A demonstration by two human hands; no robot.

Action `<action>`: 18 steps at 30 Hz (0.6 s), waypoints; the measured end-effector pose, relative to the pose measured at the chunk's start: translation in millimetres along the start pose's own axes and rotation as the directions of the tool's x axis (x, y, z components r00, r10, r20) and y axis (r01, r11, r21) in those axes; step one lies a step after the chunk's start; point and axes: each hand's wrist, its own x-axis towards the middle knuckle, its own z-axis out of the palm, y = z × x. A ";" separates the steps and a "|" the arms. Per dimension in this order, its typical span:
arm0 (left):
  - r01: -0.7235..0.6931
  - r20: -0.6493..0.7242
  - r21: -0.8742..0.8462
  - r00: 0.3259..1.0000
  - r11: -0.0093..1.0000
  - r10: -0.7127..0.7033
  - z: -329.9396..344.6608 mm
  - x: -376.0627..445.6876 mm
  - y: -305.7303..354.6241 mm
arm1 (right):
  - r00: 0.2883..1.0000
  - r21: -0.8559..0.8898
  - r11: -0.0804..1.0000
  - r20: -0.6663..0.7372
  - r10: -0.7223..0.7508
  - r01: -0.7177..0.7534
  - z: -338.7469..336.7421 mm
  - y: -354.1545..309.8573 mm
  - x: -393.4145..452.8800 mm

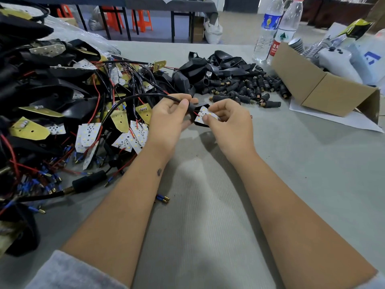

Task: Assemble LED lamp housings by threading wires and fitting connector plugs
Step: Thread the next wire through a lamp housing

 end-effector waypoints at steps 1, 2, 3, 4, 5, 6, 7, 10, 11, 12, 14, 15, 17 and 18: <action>-0.002 -0.001 0.011 1.000 1.000 0.002 0.2 0.1 -0.2 | 1.000 -0.036 0.999 -0.010 -0.017 0.017 0.8 -0.5 -0.6; -0.002 -0.003 0.022 1.000 1.000 0.002 0.0 0.3 -0.7 | 0.999 -0.076 0.996 -0.014 -0.038 0.037 1.5 -0.8 -1.1; -0.003 -0.006 0.030 1.000 1.000 0.003 -0.1 0.4 -1.4 | 0.998 -0.121 0.991 -0.015 -0.064 0.062 2.0 -1.0 -1.5; -0.004 -0.011 0.035 1.000 0.999 0.004 -0.3 0.6 -2.1 | 0.996 -0.166 0.982 -0.014 -0.091 0.087 2.4 -0.6 -1.6; -0.003 -0.016 0.037 1.000 0.999 0.003 -0.6 0.6 -2.7 | 0.994 -0.199 0.974 -0.013 -0.110 0.105 2.2 -0.3 -1.5; 0.000 -0.018 0.039 1.000 0.999 0.001 -0.7 0.8 -3.0 | 0.993 -0.214 0.970 -0.013 -0.118 0.113 1.8 0.3 -1.3; 0.004 -0.016 0.044 1.000 0.999 -0.003 -0.9 0.8 -3.2 | 0.993 -0.217 0.970 -0.013 -0.119 0.113 1.3 0.7 -1.0; 0.013 -0.011 0.072 1.000 0.997 -0.012 -1.1 1.0 -3.8 | 0.992 -0.224 0.967 -0.013 -0.129 0.123 0.0 1.2 -0.8; 0.013 -0.010 0.078 1.000 0.997 -0.012 -1.3 1.0 -4.0 | 0.991 -0.221 0.967 -0.013 -0.136 0.130 -0.1 1.1 -0.9; 0.012 -0.008 0.085 1.000 0.996 -0.011 -1.5 1.0 -4.3 | 0.989 -0.214 0.967 -0.013 -0.145 0.139 -0.2 1.0 -0.8; 0.009 -0.003 0.098 1.000 0.995 -0.008 -1.7 0.7 -4.2 | 0.986 -0.215 0.963 -0.012 -0.168 0.162 -0.2 1.1 -0.6; 0.008 -0.001 0.101 1.000 0.995 -0.007 -1.7 0.7 -3.9 | 0.983 -0.227 0.958 -0.010 -0.183 0.176 -0.4 0.8 -0.5; 0.009 -0.002 0.099 1.000 0.995 -0.009 -1.6 0.9 -3.4 | 0.975 -0.254 0.943 0.001 -0.222 0.214 -0.6 0.5 -0.3; 0.012 -0.002 0.099 1.000 0.995 -0.011 -1.6 1.0 -3.2 | 0.970 -0.268 0.934 0.006 -0.245 0.237 -0.8 0.4 -0.2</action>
